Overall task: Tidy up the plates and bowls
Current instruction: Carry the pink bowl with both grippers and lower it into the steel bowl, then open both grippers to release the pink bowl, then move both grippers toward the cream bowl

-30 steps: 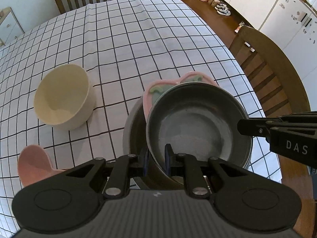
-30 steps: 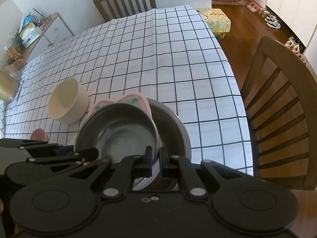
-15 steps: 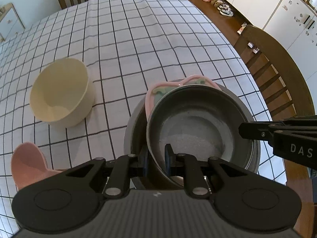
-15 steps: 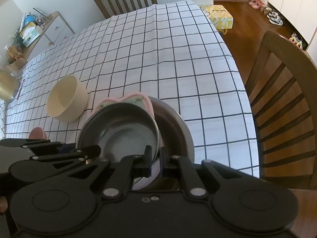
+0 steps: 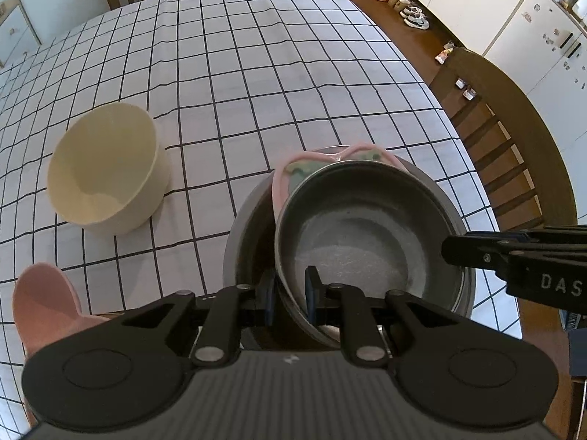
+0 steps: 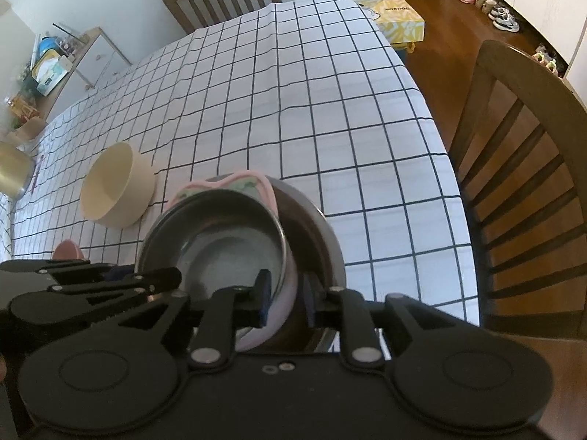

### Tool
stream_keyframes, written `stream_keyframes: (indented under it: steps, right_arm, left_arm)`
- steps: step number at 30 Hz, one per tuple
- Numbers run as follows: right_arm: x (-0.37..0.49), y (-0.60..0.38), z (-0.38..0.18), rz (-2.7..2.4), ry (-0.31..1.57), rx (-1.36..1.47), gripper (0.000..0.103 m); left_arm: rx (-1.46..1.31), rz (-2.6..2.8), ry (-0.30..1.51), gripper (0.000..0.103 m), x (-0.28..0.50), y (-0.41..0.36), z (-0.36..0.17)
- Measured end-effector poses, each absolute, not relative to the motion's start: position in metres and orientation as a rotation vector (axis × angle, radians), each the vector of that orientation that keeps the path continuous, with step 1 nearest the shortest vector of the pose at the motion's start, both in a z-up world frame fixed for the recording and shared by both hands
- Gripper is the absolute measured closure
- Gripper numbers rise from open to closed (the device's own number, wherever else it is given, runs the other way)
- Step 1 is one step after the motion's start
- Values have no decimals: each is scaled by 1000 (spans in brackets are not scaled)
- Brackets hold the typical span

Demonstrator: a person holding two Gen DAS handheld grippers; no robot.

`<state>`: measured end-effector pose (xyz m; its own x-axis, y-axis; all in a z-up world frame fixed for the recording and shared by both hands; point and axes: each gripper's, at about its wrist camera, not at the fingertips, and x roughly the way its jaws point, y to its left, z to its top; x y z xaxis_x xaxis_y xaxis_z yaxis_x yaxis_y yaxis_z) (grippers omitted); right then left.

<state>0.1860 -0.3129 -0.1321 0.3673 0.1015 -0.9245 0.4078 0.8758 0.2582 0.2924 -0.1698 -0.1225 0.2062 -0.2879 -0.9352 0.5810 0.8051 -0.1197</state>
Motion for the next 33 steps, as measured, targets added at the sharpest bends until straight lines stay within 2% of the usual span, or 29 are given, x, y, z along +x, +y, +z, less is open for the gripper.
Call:
stream_keyframes:
  steps: [4,9,14,18,22,26,33]
  right_arm:
    - [183,-312,-124,-199,1181,461,77]
    - [183,-311,-117,-191,1166,448,69]
    - [183,-304,-109,-160,1153,429,61]
    - [182,-296,-99,-129,1134,399,54]
    - [182,-288,-90,-101,1112,367,44]
    - [185,-282,-82,-90,1095,361,41]
    - [191,-266,-63,-66,1052,336,21]
  left_arm:
    - [280,-616,1222,83,291,-168,-119]
    - [273,-600,1201,57,286,-166,-114]
    - [249,-614,1177,56,281,-160,-101]
    - [227,-628,1146,49,276,-155,-88]
    - [206,-643,1110,47,271,-150,-75]
    - [186,-633,1082,46,270,-141,-64]
    - [111,-621,1025,32,277,-108,-44]
